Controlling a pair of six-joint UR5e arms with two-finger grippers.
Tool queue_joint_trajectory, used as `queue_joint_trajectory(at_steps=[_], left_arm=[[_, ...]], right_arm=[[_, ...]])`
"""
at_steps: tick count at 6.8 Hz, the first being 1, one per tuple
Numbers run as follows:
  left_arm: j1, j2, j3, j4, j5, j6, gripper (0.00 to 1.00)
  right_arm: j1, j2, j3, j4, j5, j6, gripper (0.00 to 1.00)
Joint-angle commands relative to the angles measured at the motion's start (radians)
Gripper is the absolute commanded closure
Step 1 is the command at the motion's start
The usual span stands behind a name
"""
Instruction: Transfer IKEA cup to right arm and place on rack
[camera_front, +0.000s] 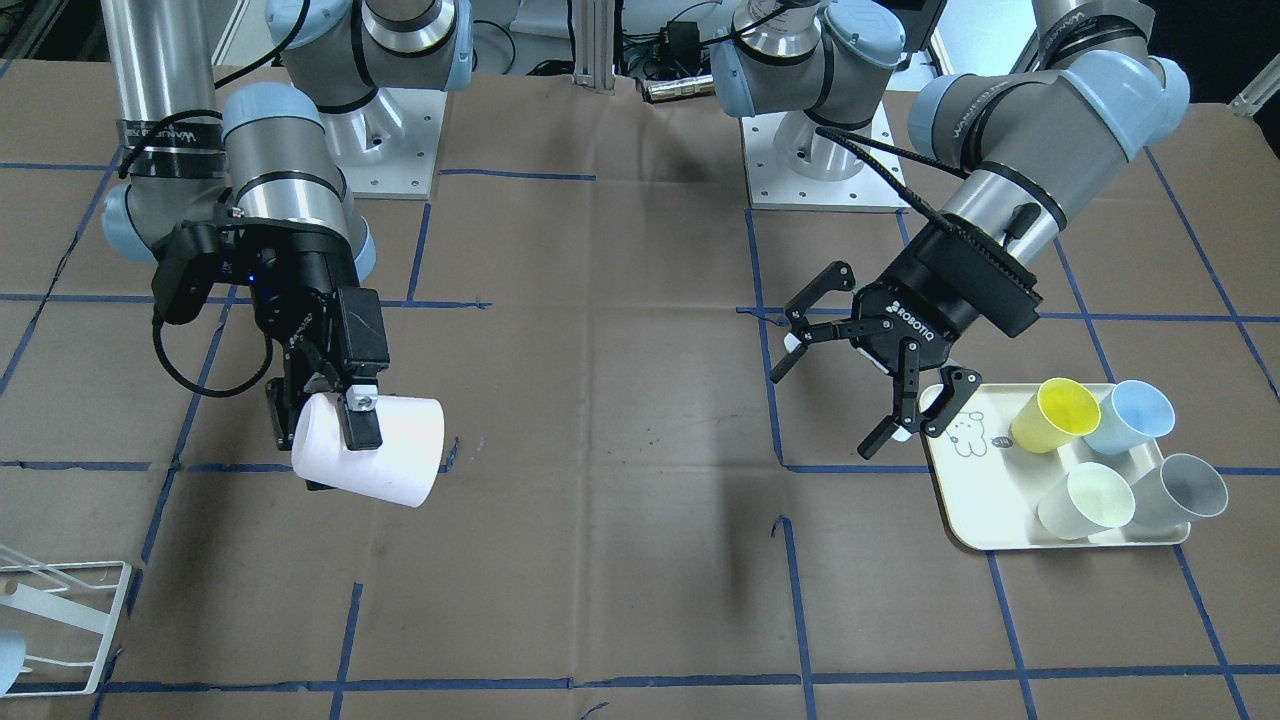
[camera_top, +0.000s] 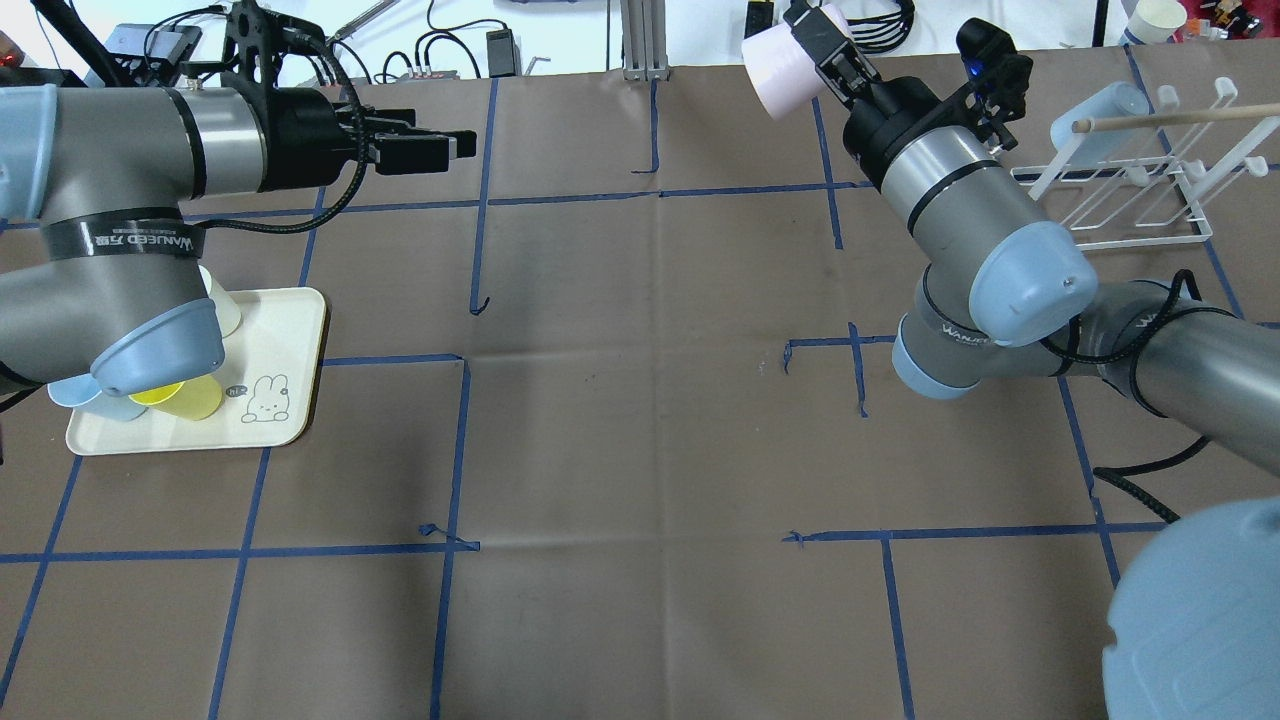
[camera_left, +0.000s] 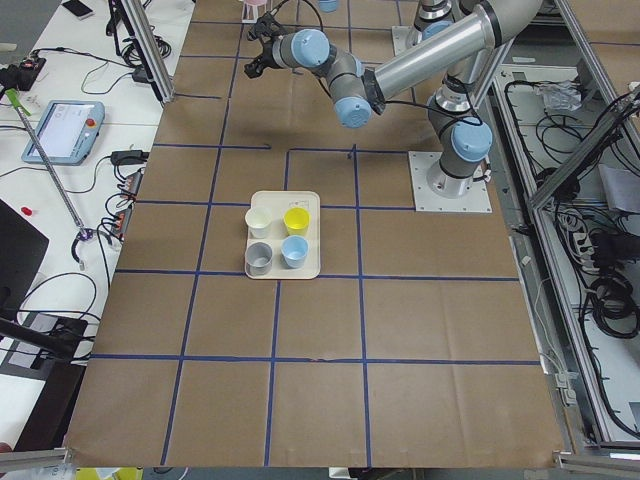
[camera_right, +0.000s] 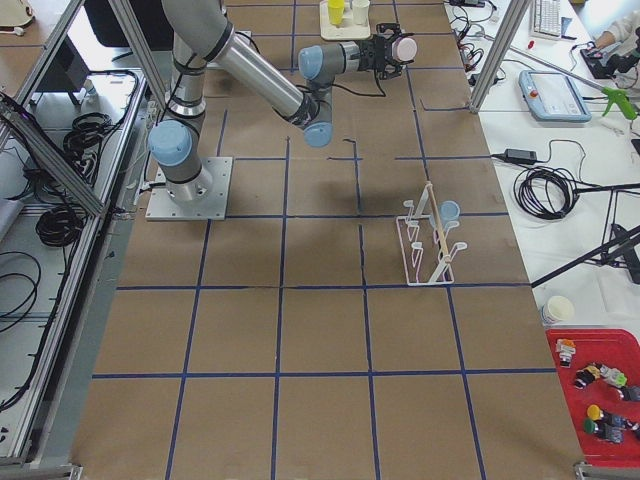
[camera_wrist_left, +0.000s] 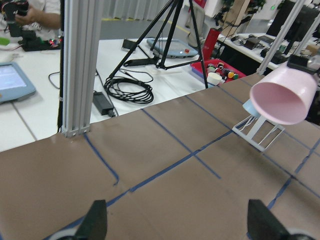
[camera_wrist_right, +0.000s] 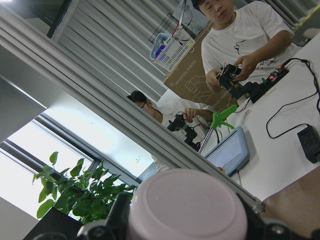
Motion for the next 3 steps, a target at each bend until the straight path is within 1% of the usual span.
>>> queue_joint_trajectory(at_steps=[1, 2, 3], left_arm=[[-0.011, -0.003, 0.017, -0.041, 0.139, -0.119, 0.01], [-0.014, -0.005, 0.017, -0.044, 0.185, -0.135, 0.0], [-0.019, 0.0, 0.017, -0.055, 0.22, -0.156, 0.0]], right_arm=[[-0.097, 0.0, 0.001, 0.001, 0.004, -0.362, 0.5], [-0.17, 0.0, 0.003, 0.001, 0.012, -0.536, 0.5], [-0.232, 0.0, 0.003, 0.0, 0.016, -0.641, 0.5]])
